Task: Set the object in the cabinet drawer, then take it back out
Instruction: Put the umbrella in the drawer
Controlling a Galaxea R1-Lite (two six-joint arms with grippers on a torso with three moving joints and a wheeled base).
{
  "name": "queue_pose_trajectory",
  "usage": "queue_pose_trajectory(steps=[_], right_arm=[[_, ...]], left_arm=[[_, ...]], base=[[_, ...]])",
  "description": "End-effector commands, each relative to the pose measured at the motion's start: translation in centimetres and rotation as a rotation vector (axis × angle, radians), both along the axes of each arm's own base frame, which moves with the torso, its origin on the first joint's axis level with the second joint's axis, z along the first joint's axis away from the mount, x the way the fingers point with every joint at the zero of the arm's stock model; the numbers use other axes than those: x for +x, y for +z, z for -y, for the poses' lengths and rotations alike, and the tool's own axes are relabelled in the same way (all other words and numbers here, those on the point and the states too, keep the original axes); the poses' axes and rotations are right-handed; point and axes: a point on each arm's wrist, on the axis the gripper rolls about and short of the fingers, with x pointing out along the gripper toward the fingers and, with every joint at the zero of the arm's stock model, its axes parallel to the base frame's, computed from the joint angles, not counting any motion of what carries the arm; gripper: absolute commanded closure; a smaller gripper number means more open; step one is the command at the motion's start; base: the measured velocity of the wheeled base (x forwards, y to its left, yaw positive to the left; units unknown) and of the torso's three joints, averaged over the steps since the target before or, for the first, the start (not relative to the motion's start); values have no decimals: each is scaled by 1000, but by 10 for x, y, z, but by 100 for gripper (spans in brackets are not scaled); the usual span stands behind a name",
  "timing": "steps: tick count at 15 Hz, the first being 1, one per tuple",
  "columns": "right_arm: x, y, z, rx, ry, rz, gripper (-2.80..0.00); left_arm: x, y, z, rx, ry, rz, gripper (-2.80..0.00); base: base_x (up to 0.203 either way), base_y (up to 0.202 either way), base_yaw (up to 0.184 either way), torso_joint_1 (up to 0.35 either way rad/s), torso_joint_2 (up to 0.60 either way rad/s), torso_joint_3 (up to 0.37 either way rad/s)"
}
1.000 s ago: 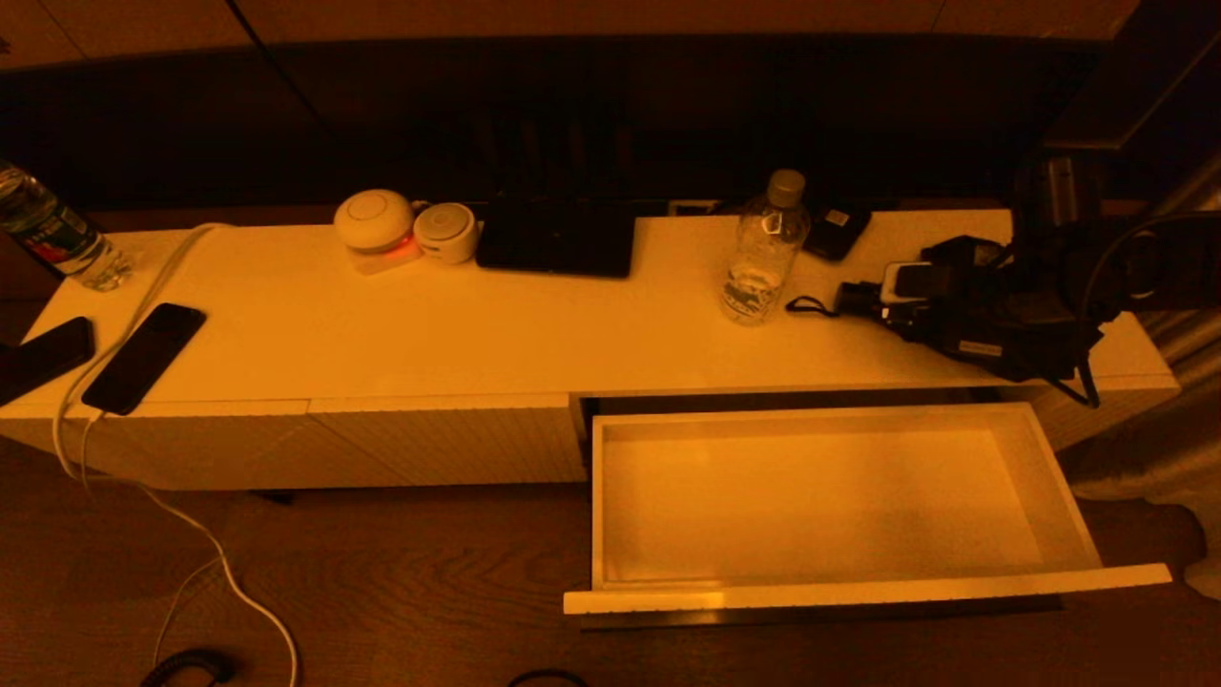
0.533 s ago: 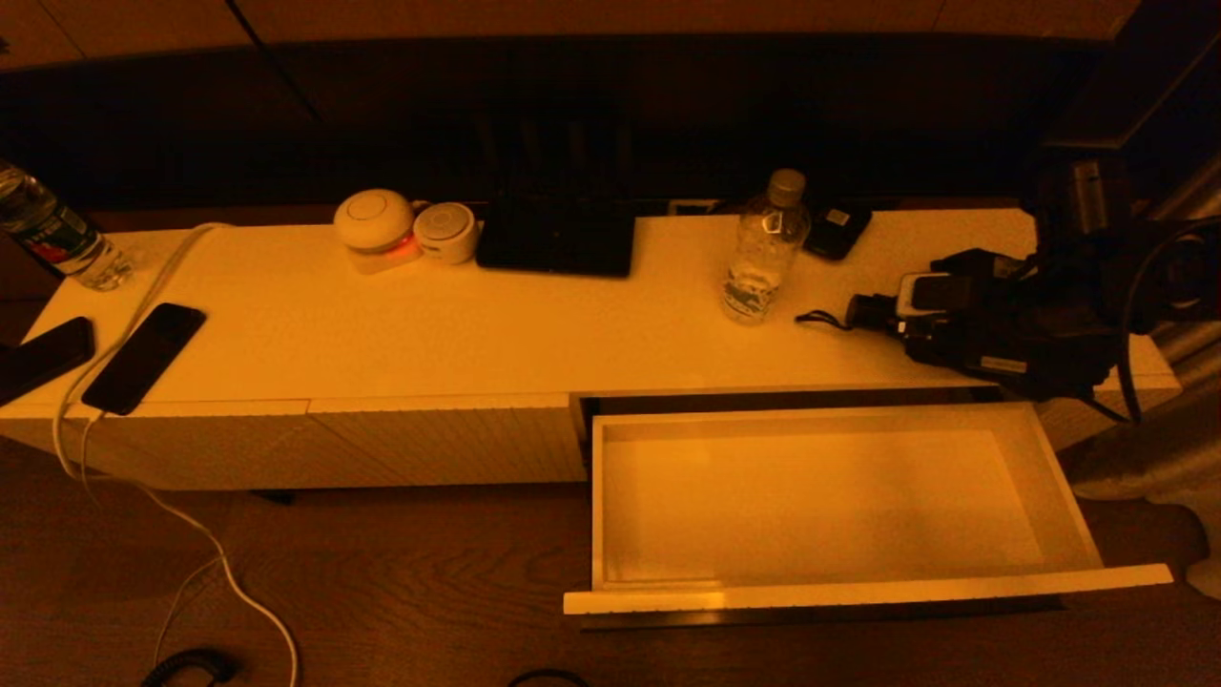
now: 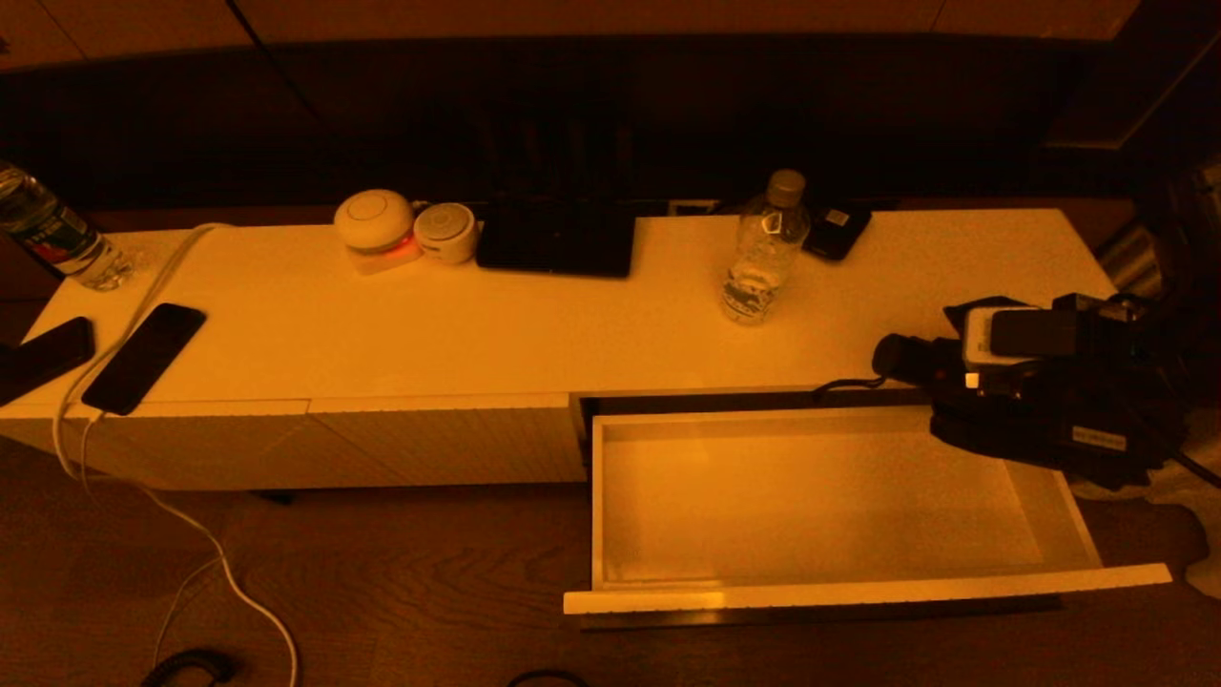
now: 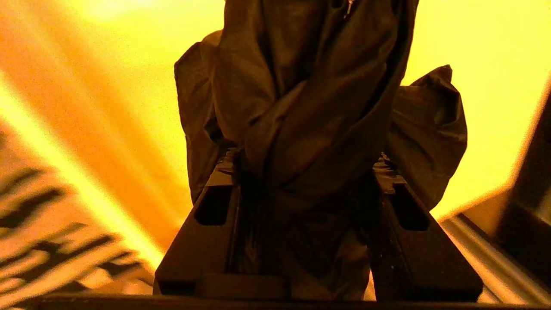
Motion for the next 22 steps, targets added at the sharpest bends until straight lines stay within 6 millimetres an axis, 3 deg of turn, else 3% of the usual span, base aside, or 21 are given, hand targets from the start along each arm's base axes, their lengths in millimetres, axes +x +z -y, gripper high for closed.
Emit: queue_pose_trajectory(steps=[1,4,10,16,22], right_arm=[[-27,8,-5,26,25,29,0],[-40,-10,-13,75,32,-91,0],[-13,-46,-16,123,44,-243,0],[37,-87,4,149,39,-260,0],[49,-90,30,-11,126,-225,0]], left_arm=[[0,0,0,0,0,0,0],[0,0,0,0,0,0,0],[0,0,0,0,0,0,0],[0,0,0,0,0,0,0],[0,0,0,0,0,0,0]], base=[[0,0,0,0,0,0],[0,0,0,0,0,0],[0,0,0,0,0,0],[0,0,0,0,0,0],[0,0,0,0,0,0]])
